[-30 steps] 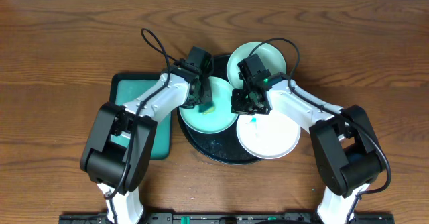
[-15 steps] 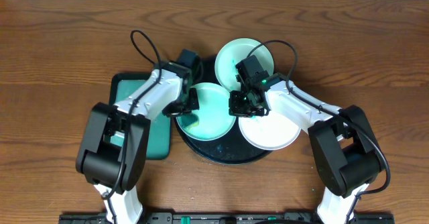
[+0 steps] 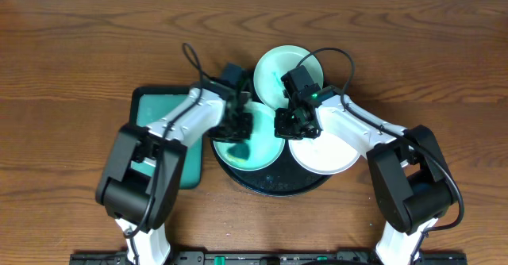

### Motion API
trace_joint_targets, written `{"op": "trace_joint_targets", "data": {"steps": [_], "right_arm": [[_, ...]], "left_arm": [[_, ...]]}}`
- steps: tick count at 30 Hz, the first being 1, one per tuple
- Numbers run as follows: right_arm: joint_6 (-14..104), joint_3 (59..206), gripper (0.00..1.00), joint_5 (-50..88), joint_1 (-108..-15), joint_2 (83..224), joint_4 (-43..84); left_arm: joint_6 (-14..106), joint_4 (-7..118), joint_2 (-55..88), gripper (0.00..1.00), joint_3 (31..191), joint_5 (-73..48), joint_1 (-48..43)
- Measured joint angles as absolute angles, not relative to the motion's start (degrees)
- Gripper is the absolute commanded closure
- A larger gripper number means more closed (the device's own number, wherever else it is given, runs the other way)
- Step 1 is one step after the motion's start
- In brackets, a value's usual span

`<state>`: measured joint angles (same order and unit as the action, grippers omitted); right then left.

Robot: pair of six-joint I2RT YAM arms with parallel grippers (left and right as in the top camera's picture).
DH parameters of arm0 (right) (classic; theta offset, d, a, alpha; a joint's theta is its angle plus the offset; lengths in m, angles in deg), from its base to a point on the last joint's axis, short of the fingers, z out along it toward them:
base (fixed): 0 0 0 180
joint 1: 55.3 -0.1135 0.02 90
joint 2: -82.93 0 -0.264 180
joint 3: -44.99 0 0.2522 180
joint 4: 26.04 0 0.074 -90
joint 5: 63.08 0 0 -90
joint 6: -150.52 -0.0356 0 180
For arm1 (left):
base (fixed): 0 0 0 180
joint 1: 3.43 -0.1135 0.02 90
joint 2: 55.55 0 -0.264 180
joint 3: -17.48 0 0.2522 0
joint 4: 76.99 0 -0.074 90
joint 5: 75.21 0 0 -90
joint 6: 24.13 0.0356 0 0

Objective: Clean dirty plates on tray and stack at the side
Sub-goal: 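Scrub the plate with the sponge while the right gripper holds it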

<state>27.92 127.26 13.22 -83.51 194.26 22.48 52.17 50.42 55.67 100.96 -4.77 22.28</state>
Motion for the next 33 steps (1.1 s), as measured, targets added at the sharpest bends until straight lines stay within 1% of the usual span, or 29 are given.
{"op": "trace_joint_targets", "data": {"steps": [5, 9, 14, 18, 28, 32, 33], "right_arm": [[27.9, 127.3, 0.99, 13.2, -83.5, 194.3, 22.5], [27.9, 127.3, 0.99, 13.3, -83.5, 194.2, 22.5], [27.9, 127.2, 0.99, 13.3, -83.4, 194.2, 22.6], [27.9, 127.2, 0.99, 13.6, -83.2, 194.2, 22.8], [28.1, 127.2, 0.99, 13.9, -83.2, 194.1, 22.9], [28.1, 127.2, 0.99, 13.8, -83.2, 194.1, 22.9], [28.1, 127.2, 0.99, 13.7, -83.2, 194.1, 22.9]], "left_arm": [[50.6, 55.2, 56.2, 0.93, 100.5, -8.8, 25.3], [48.5, 57.1, 56.2, 0.93, 100.0, -10.7, 25.4], [46.1, 63.4, 57.6, 0.93, 99.4, -18.1, 25.8], [44.2, 65.6, 58.1, 0.93, 98.9, -21.1, 25.6], [42.0, 63.4, 57.6, 0.93, 98.9, -20.4, 24.4], [41.9, 58.4, 55.5, 0.93, 98.9, -16.3, 23.6], [41.8, 56.4, 54.1, 0.93, 98.7, -13.4, 23.0]]}}
